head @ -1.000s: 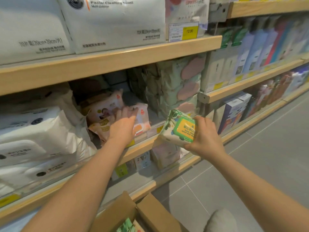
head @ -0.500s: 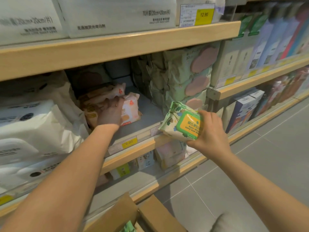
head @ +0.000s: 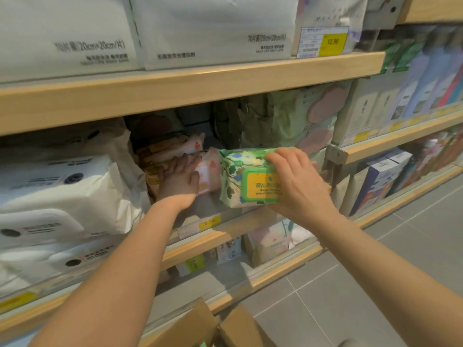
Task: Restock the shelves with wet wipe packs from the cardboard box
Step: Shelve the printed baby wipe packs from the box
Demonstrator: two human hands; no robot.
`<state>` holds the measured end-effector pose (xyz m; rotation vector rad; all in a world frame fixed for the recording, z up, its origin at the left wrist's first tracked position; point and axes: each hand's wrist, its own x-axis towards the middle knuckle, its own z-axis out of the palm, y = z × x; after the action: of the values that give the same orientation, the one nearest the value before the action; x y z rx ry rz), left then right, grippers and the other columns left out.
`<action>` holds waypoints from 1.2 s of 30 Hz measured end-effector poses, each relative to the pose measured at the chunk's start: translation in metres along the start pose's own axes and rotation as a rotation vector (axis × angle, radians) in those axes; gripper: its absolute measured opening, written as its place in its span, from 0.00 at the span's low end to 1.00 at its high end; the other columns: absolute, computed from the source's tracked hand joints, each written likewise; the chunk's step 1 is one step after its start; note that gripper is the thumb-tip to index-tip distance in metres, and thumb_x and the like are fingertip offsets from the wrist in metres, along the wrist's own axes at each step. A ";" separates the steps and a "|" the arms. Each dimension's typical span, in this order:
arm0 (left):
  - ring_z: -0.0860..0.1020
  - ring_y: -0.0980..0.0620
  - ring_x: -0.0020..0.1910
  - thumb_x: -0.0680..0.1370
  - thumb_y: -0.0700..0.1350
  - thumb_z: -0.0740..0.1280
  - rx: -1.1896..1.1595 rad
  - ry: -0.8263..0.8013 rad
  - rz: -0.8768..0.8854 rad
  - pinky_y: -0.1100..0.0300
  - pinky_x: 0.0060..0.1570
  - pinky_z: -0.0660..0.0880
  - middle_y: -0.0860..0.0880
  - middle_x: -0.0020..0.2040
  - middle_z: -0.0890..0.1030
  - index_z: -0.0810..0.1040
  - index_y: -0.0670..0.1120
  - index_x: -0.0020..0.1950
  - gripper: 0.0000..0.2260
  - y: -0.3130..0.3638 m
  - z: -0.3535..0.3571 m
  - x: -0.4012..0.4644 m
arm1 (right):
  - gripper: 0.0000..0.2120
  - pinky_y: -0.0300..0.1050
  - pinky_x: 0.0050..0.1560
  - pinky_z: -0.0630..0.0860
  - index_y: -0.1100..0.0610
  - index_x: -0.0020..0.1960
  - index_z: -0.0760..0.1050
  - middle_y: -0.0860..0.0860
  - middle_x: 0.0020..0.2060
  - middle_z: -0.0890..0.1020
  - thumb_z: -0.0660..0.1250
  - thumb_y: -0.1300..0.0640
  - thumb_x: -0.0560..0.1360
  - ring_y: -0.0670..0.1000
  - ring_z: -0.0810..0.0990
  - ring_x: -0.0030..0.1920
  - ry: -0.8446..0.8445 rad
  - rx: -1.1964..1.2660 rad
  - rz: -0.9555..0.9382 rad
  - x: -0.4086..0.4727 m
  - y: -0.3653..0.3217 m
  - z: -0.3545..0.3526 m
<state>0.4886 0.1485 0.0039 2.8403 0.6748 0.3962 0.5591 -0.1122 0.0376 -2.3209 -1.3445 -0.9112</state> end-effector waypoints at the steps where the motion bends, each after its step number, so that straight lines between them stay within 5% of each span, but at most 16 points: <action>1: 0.48 0.49 0.77 0.83 0.46 0.48 -0.089 -0.011 -0.015 0.51 0.73 0.42 0.48 0.78 0.51 0.54 0.55 0.77 0.21 0.002 -0.005 -0.001 | 0.36 0.55 0.58 0.72 0.60 0.63 0.67 0.58 0.58 0.75 0.76 0.54 0.60 0.58 0.69 0.58 -0.008 -0.054 -0.086 0.016 -0.002 0.006; 6: 0.48 0.52 0.76 0.77 0.62 0.43 -0.326 -0.063 -0.074 0.52 0.74 0.40 0.49 0.78 0.52 0.56 0.55 0.76 0.28 0.005 -0.015 -0.006 | 0.34 0.56 0.62 0.71 0.58 0.64 0.66 0.58 0.59 0.75 0.73 0.63 0.61 0.61 0.73 0.61 -0.199 -0.235 -0.210 0.060 -0.005 0.049; 9: 0.42 0.52 0.76 0.71 0.72 0.56 -0.170 -0.117 0.019 0.49 0.73 0.36 0.53 0.78 0.47 0.57 0.63 0.74 0.33 0.000 -0.006 -0.008 | 0.43 0.54 0.64 0.71 0.56 0.72 0.59 0.57 0.63 0.70 0.76 0.57 0.62 0.60 0.70 0.64 -0.468 -0.053 -0.099 0.061 0.009 0.052; 12: 0.39 0.51 0.76 0.68 0.69 0.66 -0.111 -0.109 0.045 0.48 0.72 0.35 0.53 0.78 0.43 0.56 0.64 0.73 0.37 -0.001 -0.002 -0.011 | 0.50 0.49 0.66 0.66 0.52 0.76 0.51 0.55 0.68 0.65 0.77 0.48 0.63 0.58 0.67 0.66 -0.781 0.122 0.034 0.070 0.015 0.040; 16: 0.38 0.50 0.76 0.69 0.68 0.66 -0.129 -0.103 0.037 0.49 0.71 0.35 0.52 0.78 0.43 0.57 0.64 0.73 0.36 -0.001 -0.003 -0.009 | 0.50 0.49 0.67 0.65 0.44 0.76 0.47 0.50 0.70 0.61 0.75 0.43 0.65 0.55 0.64 0.69 -0.967 0.204 0.130 0.085 0.013 0.027; 20: 0.37 0.51 0.76 0.69 0.68 0.65 -0.141 -0.132 0.039 0.48 0.73 0.36 0.52 0.78 0.42 0.56 0.65 0.73 0.35 -0.001 -0.004 -0.010 | 0.44 0.47 0.65 0.65 0.44 0.76 0.50 0.51 0.70 0.63 0.73 0.48 0.69 0.54 0.65 0.67 -0.864 0.148 0.071 0.082 0.018 0.035; 26: 0.39 0.49 0.76 0.57 0.79 0.60 -0.089 -0.094 -0.002 0.44 0.73 0.38 0.53 0.78 0.43 0.52 0.68 0.73 0.46 0.000 0.005 -0.005 | 0.38 0.51 0.59 0.70 0.49 0.72 0.61 0.54 0.62 0.71 0.75 0.50 0.67 0.57 0.69 0.61 -0.648 0.074 -0.039 0.079 0.018 0.053; 32: 0.47 0.46 0.76 0.59 0.73 0.69 -0.023 -0.004 0.010 0.43 0.73 0.44 0.50 0.77 0.51 0.55 0.63 0.72 0.46 0.004 0.004 -0.003 | 0.35 0.58 0.58 0.70 0.50 0.69 0.62 0.53 0.62 0.67 0.74 0.49 0.67 0.57 0.65 0.61 -0.508 -0.064 -0.027 0.061 0.000 0.059; 36: 0.57 0.44 0.71 0.62 0.59 0.76 -0.033 0.067 0.015 0.45 0.68 0.56 0.45 0.73 0.60 0.53 0.55 0.74 0.47 0.004 -0.003 -0.004 | 0.34 0.59 0.61 0.60 0.50 0.66 0.63 0.52 0.62 0.66 0.68 0.38 0.66 0.57 0.66 0.63 -0.502 -0.022 0.060 0.049 -0.003 0.051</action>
<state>0.4859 0.1437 0.0067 2.8133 0.6531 0.5029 0.5932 -0.0501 0.0317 -2.7030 -1.4299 -0.3302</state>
